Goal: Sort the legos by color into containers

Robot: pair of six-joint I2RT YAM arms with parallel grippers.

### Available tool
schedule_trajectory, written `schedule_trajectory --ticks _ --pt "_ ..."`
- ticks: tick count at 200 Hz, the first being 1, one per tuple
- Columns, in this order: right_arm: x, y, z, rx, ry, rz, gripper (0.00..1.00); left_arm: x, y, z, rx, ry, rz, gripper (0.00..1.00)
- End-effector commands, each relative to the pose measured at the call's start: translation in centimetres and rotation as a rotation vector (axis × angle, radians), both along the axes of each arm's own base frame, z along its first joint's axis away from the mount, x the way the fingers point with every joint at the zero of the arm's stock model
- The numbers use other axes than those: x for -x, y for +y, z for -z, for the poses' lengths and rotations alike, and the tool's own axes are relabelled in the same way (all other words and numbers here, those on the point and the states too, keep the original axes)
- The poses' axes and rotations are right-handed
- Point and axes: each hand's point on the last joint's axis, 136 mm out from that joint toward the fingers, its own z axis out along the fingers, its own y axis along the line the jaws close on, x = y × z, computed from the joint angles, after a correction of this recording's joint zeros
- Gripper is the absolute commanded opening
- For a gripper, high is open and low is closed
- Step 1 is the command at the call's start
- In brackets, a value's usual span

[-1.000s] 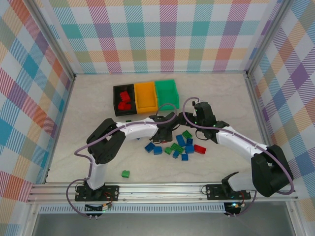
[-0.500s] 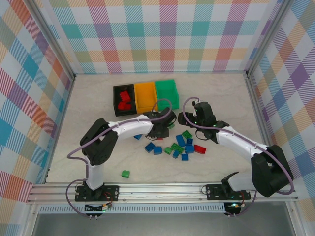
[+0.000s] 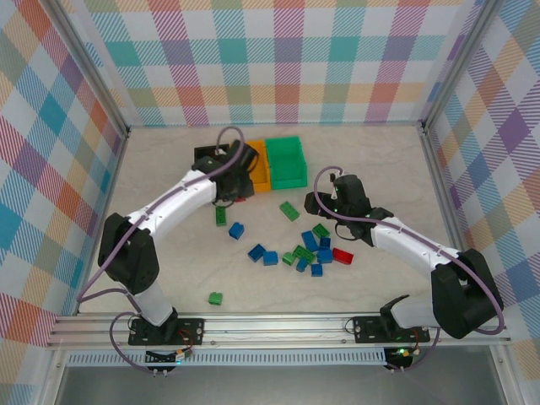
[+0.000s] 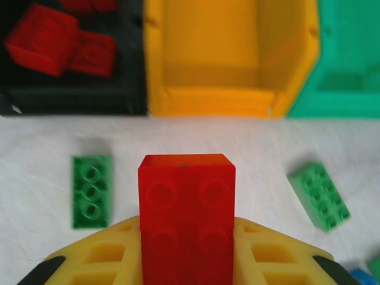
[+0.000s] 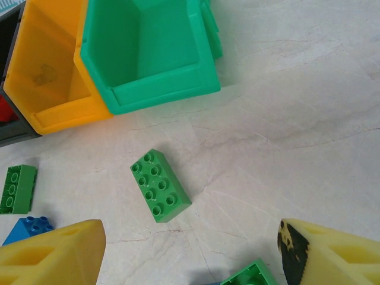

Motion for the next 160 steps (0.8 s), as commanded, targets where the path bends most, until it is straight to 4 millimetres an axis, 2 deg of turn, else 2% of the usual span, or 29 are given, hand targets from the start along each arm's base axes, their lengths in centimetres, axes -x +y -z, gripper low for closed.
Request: schedule_trajectory --ticks 1,31,58,61,75,85,105,125,143,160 --pt "0.0 0.0 -0.8 -0.031 -0.023 0.001 0.77 -1.7 2.8 -1.2 0.008 0.008 -0.001 0.23" --pt "-0.1 0.0 -0.7 -0.031 -0.021 0.003 0.77 -6.2 5.1 -1.1 0.057 0.014 -0.044 0.25" --pt "-0.1 0.0 -0.5 -0.028 -0.018 0.002 0.77 -10.3 5.5 -0.9 0.086 0.040 -0.047 0.30" --pt "-0.1 0.1 -0.5 -0.028 -0.017 0.002 0.77 -10.7 5.5 -0.9 0.085 0.040 -0.048 0.31" --pt "-0.2 -0.1 -0.4 -0.024 -0.017 0.007 0.77 -12.4 5.6 -0.1 0.079 0.059 -0.048 0.52" --pt "-0.2 -0.1 -0.4 -0.020 -0.015 0.007 0.77 -13.2 5.4 0.2 0.076 0.078 -0.044 0.59" --pt "-0.3 -0.2 -0.4 -0.014 -0.018 0.010 0.77 -13.7 5.6 0.6 0.057 0.104 -0.051 0.62" --pt "-0.2 -0.4 -0.6 -0.017 -0.021 0.013 0.77 -12.9 5.6 0.3 0.077 0.075 -0.065 0.63" --pt "-0.2 -0.5 -0.6 -0.018 -0.021 0.015 0.77 -11.1 5.3 0.3 0.129 0.028 -0.068 0.63" --pt "-0.2 -0.3 -0.6 -0.025 -0.018 0.011 0.77 -8.8 5.1 -0.5 0.193 -0.052 -0.064 0.63"
